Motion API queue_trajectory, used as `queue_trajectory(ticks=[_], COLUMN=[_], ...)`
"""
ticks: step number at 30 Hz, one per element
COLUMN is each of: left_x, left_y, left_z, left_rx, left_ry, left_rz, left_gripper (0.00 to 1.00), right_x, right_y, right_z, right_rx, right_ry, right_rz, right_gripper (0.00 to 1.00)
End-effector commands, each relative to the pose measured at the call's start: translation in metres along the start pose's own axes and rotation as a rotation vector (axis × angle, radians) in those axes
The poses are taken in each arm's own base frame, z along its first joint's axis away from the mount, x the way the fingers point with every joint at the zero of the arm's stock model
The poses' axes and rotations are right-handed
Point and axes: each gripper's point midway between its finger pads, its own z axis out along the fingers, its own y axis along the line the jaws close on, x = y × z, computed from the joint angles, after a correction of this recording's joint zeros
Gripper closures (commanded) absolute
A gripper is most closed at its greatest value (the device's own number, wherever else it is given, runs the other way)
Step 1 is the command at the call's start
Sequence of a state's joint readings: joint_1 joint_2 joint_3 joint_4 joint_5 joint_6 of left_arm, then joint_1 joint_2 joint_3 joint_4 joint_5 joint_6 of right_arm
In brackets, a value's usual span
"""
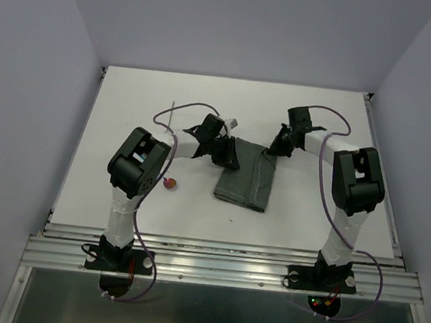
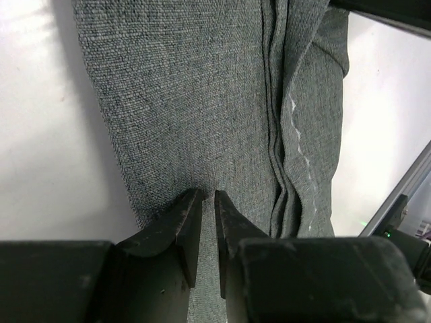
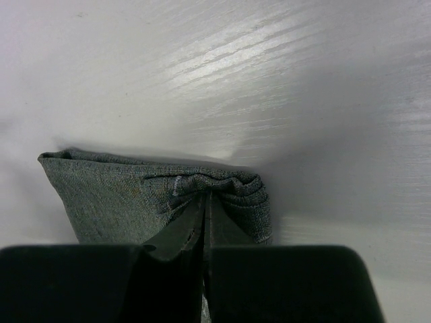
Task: Fold the napkin into a case and place the utensils inside
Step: Smooth out the 2/3-rectangle-folded napkin at the center of the board.
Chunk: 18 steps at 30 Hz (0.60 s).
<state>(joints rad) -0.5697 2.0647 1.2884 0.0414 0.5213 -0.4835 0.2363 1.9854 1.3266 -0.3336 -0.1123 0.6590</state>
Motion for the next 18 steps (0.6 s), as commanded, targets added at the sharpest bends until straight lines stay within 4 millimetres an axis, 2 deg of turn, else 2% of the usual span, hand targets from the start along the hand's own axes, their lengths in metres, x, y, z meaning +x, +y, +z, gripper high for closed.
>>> queue_trajectory(ticks=[1, 4, 9, 11, 12, 14, 15, 16, 18], left_x=[0.036, 0.058, 0.060, 0.046, 0.030, 0.012, 0.010, -0.007, -0.017], left_y=[0.005, 0.005, -0.013, -0.025, -0.036, -0.048, -0.049, -0.058, -0.060], left_z=[-0.009, -0.012, -0.028, -0.034, -0.036, -0.037, -0.037, -0.034, -0.029], left_rx=[-0.030, -0.034, -0.009, 0.004, 0.020, 0.036, 0.027, 0.037, 0.025], left_ry=[0.054, 0.084, 0.066, 0.041, 0.008, -0.026, -0.017, -0.040, -0.042], left_rz=[-0.010, -0.019, 0.007, 0.028, 0.047, 0.065, 0.054, 0.066, 0.060], left_gripper=[0.75, 0.75, 0.75, 0.75, 0.75, 0.74, 0.72, 0.70, 0.61], right_x=[0.004, 0.006, 0.013, 0.015, 0.014, 0.015, 0.014, 0.014, 0.013], right_y=[-0.012, -0.012, -0.019, -0.019, -0.018, -0.018, -0.017, -0.017, -0.015], right_z=[-0.004, -0.008, -0.015, -0.016, -0.017, -0.016, -0.017, -0.017, -0.018], right_rx=[0.045, 0.042, 0.049, 0.048, 0.045, 0.042, 0.039, 0.039, 0.031], right_ry=[-0.013, -0.014, -0.010, -0.007, -0.008, -0.004, -0.008, -0.008, -0.009], right_rz=[-0.009, -0.013, -0.024, -0.027, -0.029, -0.029, -0.028, -0.028, -0.027], right_gripper=[0.99, 0.99, 0.99, 0.99, 0.99, 0.99, 0.99, 0.99, 0.99])
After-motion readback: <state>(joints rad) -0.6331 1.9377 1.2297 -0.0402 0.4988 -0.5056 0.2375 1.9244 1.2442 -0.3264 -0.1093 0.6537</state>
